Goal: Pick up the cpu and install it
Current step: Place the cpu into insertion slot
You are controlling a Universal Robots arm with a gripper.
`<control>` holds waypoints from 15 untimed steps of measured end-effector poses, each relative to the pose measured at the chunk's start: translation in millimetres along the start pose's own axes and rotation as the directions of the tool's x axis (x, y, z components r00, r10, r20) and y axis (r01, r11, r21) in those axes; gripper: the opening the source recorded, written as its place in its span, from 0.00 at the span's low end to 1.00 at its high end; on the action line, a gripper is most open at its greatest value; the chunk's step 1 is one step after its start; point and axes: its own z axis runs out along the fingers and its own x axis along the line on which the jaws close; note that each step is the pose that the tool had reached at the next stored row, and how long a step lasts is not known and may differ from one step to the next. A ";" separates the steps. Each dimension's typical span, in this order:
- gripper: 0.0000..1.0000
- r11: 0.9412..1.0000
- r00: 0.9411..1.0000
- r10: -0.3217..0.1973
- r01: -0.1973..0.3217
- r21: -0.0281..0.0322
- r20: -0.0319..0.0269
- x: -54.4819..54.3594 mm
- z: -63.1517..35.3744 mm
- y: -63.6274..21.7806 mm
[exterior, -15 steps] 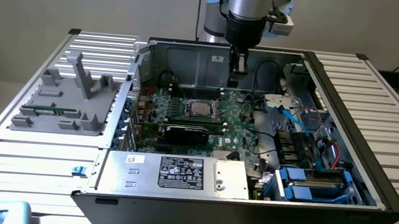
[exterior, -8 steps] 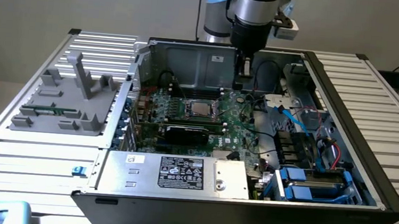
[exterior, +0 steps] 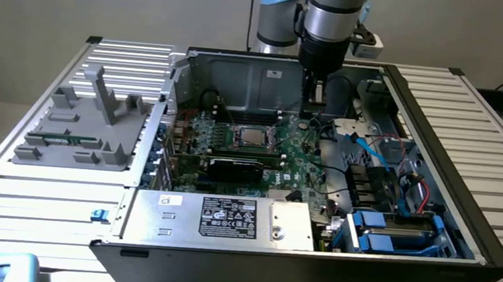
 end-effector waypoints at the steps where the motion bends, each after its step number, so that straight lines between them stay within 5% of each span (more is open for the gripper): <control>1: 0.11 1.000 1.000 0.000 0.000 0.000 0.000 0.0 1.9 1.4; 12: 0.11 1.000 1.000 0.001 -0.001 0.005 0.000 -0.3 22.0 5.1; 15: 0.11 1.000 1.000 0.001 -0.001 0.010 0.000 -0.3 26.0 5.0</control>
